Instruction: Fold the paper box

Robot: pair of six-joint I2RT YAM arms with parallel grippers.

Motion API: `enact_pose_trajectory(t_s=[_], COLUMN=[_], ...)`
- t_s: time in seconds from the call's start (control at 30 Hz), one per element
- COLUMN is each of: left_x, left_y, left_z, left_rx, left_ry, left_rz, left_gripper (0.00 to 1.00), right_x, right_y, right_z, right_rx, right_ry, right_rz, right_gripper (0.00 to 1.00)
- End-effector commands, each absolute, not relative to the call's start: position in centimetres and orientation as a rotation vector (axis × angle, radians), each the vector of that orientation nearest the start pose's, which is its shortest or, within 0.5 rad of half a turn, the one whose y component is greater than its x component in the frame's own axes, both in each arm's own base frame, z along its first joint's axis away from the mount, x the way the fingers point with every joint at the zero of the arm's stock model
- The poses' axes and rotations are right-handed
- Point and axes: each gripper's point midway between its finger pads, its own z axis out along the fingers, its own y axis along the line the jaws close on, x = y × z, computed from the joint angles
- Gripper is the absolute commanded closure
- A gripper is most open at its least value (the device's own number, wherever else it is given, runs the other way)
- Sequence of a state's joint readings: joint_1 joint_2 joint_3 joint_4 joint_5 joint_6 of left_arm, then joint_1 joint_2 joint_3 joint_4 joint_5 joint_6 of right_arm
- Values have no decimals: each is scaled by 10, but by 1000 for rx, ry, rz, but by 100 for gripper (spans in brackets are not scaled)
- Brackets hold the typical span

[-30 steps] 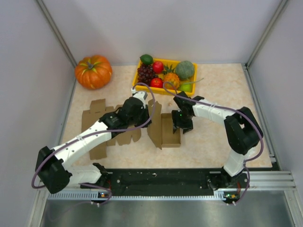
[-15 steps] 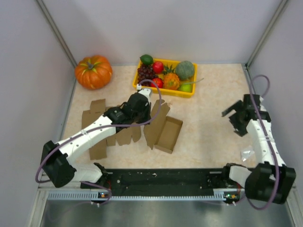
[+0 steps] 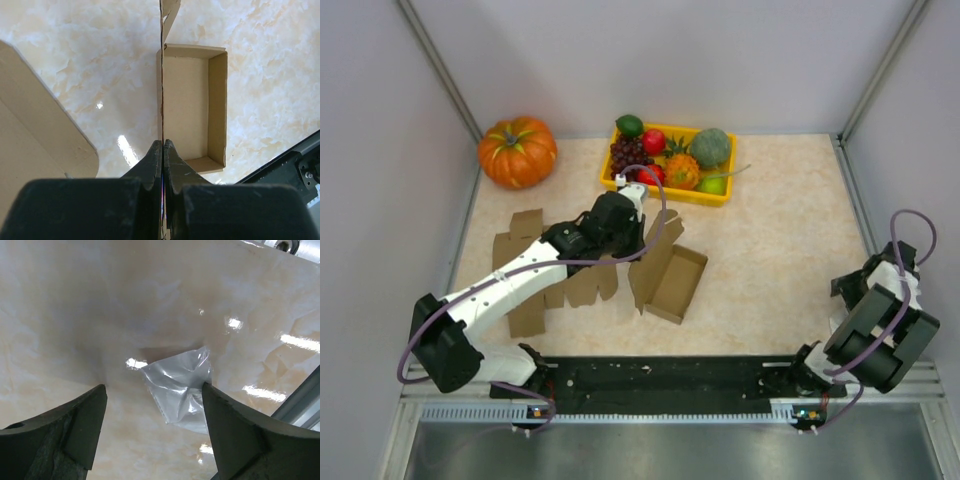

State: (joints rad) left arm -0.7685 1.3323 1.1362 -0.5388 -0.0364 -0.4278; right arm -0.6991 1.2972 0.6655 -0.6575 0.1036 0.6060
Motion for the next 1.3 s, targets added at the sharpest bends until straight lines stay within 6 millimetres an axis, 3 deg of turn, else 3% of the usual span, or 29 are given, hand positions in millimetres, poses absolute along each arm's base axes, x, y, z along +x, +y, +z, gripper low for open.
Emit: enact_pose_trajectory(t_s=[0.0, 0.1, 0.17, 0.2, 0.23, 0.37, 0.5, 0.67, 0.87, 0.97, 1.03, 1.17, 1.23, 1.27], left_x=[266, 267, 268, 269, 270, 272, 274, 273, 274, 275, 276, 276, 276, 275], left_y=[-279, -280, -279, -278, -277, -275, -274, -275, -276, -276, -276, -274, -275, -275], left_z=[217, 221, 225, 227, 229, 235, 234, 228, 221, 220, 220, 215, 216, 215], left_rx=[398, 396, 390, 384, 380, 368, 368, 377, 381, 372, 363, 348, 346, 351], left_ry=[2249, 2251, 2241, 2236, 2229, 2211, 2209, 2219, 2234, 2235, 2234, 2238, 2229, 2232], left_rz=[-627, -626, -624, -621, -616, -606, -594, -586, -579, -577, -576, -572, -582, -582], left_gripper=[100, 100, 100, 100, 100, 100, 100, 100, 100, 100, 100, 100, 100, 100], right_x=[183, 172, 171, 173, 176, 179, 188, 207, 227, 237, 242, 259, 255, 256], right_y=[-141, -131, -127, -126, -121, -113, -106, -88, -49, -23, -3, 49, 52, 43], right_z=[5, -11, -12, -11, -11, -14, -11, 6, 47, 69, 78, 117, 121, 122], right_rx=[1652, 1685, 1691, 1675, 1666, 1630, 1566, 1379, 1115, 1006, 952, 711, 686, 691], right_ry=[2312, 2381, 2373, 2376, 2383, 2441, 2467, 2501, 2504, 2490, 2502, 2501, 2525, 2524], right_rz=[-168, -209, -227, -230, -203, -190, -160, -151, -89, 22, 124, 269, 242, 189], right_gripper=[24, 23, 24, 38, 46, 58, 86, 99, 100, 100, 100, 100, 100, 82])
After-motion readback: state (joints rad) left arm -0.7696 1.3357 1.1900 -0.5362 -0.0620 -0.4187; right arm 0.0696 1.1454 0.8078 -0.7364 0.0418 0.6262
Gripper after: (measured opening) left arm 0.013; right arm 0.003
